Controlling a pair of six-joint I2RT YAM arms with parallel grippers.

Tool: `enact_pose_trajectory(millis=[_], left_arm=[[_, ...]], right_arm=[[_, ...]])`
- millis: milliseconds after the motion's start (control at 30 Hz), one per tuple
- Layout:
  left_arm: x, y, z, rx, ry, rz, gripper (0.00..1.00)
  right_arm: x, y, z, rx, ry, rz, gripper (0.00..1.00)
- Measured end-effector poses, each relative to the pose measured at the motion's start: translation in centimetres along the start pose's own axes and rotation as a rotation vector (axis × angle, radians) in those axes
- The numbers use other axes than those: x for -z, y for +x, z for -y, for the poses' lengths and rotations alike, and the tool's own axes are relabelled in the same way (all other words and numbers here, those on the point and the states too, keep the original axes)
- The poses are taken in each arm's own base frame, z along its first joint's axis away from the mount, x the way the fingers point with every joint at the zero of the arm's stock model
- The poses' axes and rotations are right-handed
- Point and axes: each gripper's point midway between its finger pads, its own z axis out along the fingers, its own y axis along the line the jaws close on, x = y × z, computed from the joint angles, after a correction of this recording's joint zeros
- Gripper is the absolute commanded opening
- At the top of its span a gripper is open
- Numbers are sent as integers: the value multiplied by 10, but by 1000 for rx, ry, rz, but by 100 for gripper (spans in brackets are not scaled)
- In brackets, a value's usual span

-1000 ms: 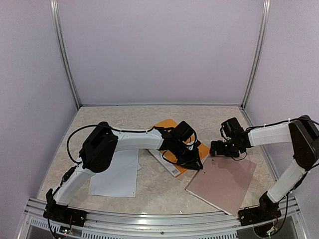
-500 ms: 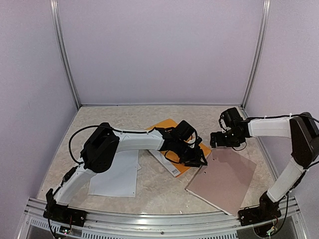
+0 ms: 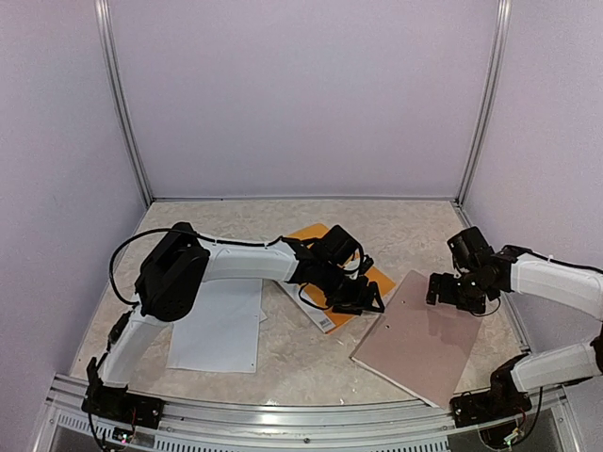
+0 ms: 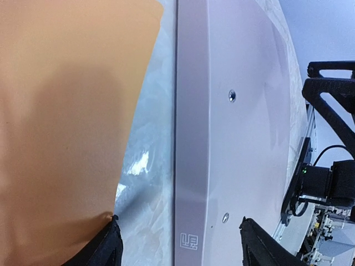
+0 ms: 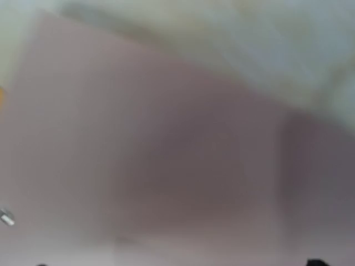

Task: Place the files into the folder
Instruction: Move the folder with files to the corner of the board.

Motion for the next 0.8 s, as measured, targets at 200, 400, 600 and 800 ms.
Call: enact_pose_trajectory(millis=[200, 400, 600, 800], left_arm=[[8, 13, -3, -33, -21, -13, 72], [11, 19, -3, -63, -21, -19, 72], [18, 24, -2, -66, -14, -22, 72], [19, 24, 1, -65, 8, -30, 72]], right_arm=[[14, 38, 23, -138, 32, -60, 99], [11, 81, 30, -175, 90, -197, 99], [1, 112, 26, -174, 131, -306, 99], [5, 123, 17, -190, 131, -300, 99]])
